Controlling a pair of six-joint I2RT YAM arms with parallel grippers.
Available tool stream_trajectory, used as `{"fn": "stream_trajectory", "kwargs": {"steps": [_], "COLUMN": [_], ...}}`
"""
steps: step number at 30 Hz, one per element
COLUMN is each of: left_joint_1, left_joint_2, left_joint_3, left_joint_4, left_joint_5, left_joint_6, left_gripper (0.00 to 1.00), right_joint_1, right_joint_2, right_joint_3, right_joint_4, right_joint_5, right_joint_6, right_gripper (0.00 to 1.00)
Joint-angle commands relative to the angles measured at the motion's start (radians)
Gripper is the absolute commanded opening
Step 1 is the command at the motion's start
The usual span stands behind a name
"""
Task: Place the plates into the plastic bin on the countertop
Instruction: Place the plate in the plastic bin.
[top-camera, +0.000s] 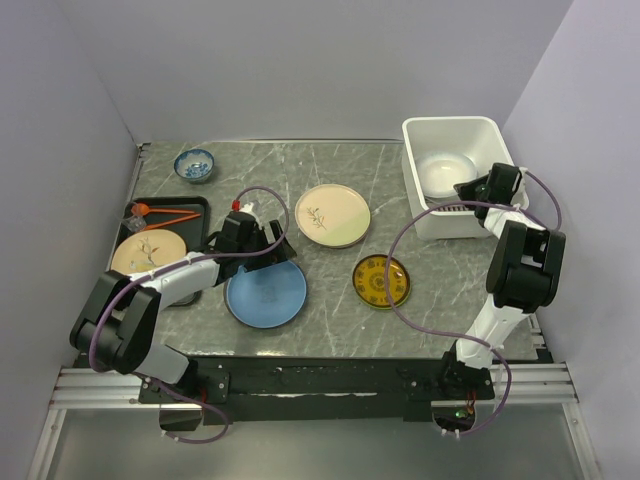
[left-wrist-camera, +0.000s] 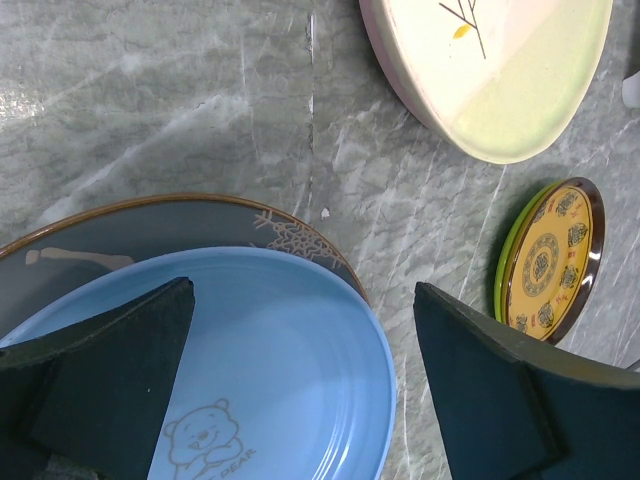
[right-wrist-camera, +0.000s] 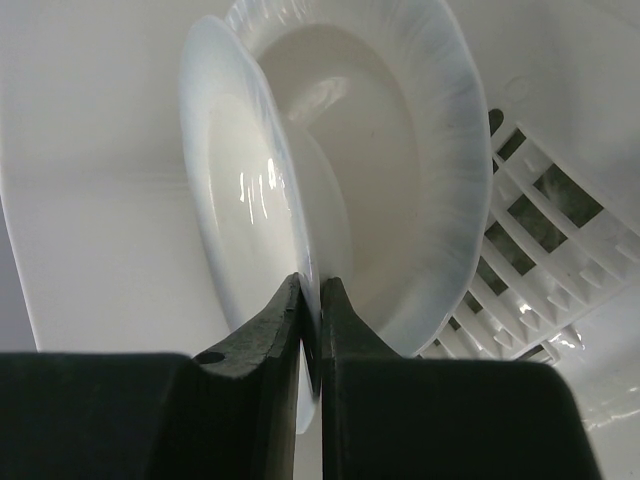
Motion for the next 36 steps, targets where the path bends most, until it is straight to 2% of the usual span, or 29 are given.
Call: {"fn": "stream_trajectory", "kwargs": {"steps": [1, 6, 9, 14, 19, 22, 25, 30, 36], "left_joint_1": [-0.005, -0.006, -0.005, -0.005, -0.006, -0.005, -0.006, -0.006, -0.006], "left_joint_2": [-0.028, -0.034, -0.035, -0.035, -0.049, -0.06, -0.071, -0.077, -0.089], "left_joint_3": [0.007, -0.001, -0.003, -0.007, -0.022, -0.029, -0.033, -0.039, -0.047], "left_joint_4": [0.023, 0.026, 0.029, 0.04, 0.046, 0.046, 0.049, 0.059, 0.053], "left_joint_5": [0.003, 0.003, 0.003, 0.012, 0.015, 0.014, 0.02, 0.035, 0.027], "left_joint_6": [0.002, -0.001, -0.002, -0.006, -0.01, -0.01, -0.015, -0.021, -0.016], "left_gripper": [0.96, 0.96, 0.96, 0.96, 0.96, 0.96, 0.96, 0.96, 0.97], "right_joint_1": [-0.009, -0.026, -0.037, -0.043, -0.046, -0.046, -0.046, -0.048, -0.046], "right_joint_2": [0.012, 0.003, -0.014, -0.052, -0.104, -0.152, -0.222, -0.313, -0.33], "right_joint_3": [0.031, 0.007, -0.027, -0.055, -0.065, -0.072, -0.101, -0.13, -0.105], "right_joint_4": [0.041, 0.052, 0.059, 0.058, -0.005, -0.06, -0.077, -0.092, -0.086], "right_joint_5": [-0.06, -0.091, -0.1, -0.111, -0.082, -0.036, 0.015, 0.062, 0.05], "right_joint_6": [-0.001, 0.005, 0.019, 0.008, -0.023, -0.049, -0.072, -0.096, -0.093], "right_gripper": [0.13, 0.23, 0.36, 0.45, 0.52, 0.64, 0.7, 0.73, 0.73]}}
